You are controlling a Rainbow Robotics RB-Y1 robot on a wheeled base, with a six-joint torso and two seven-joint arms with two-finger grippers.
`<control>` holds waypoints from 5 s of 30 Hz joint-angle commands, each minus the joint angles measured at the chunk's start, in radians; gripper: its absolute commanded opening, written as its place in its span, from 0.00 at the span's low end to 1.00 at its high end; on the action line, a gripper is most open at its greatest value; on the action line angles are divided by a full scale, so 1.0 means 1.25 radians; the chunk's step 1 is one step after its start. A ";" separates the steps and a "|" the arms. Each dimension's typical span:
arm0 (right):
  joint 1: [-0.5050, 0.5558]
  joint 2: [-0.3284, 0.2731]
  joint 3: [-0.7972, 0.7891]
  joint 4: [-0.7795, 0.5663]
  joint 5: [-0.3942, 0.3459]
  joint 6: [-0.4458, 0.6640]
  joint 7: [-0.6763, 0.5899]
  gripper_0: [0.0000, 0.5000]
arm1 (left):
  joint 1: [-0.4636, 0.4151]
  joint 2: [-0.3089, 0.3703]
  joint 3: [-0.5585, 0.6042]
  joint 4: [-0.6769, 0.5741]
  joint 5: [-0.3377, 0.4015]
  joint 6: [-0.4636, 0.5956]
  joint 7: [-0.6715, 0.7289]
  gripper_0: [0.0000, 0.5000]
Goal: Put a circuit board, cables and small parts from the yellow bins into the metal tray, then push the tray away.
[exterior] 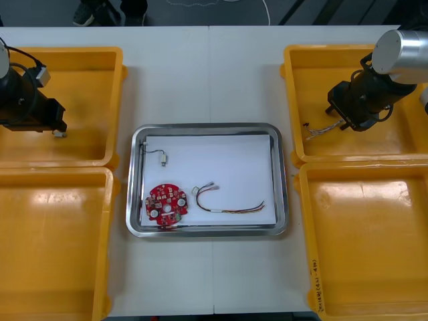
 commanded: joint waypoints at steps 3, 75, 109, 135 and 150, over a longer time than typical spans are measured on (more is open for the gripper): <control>0.009 0.007 0.020 -0.001 -0.002 -0.007 -0.037 1.00 | 0.013 -0.022 0.019 -0.010 -0.017 -0.008 -0.067 1.00; 0.025 -0.088 -0.059 -0.512 -0.100 0.464 0.537 0.00 | 0.038 -0.043 0.129 -0.119 -0.068 0.124 -0.055 0.00; 0.006 0.089 0.290 -0.733 -0.015 0.334 0.855 0.00 | 0.038 -0.015 0.269 -0.384 -0.004 0.340 0.072 0.00; -0.008 0.139 0.522 -0.668 0.069 0.171 0.960 0.00 | 0.038 -0.015 0.153 -0.577 0.048 0.340 0.322 0.00; -0.013 0.158 0.577 -0.595 0.074 0.105 0.974 0.00 | 0.043 -0.015 0.153 -0.577 0.037 0.340 0.325 0.00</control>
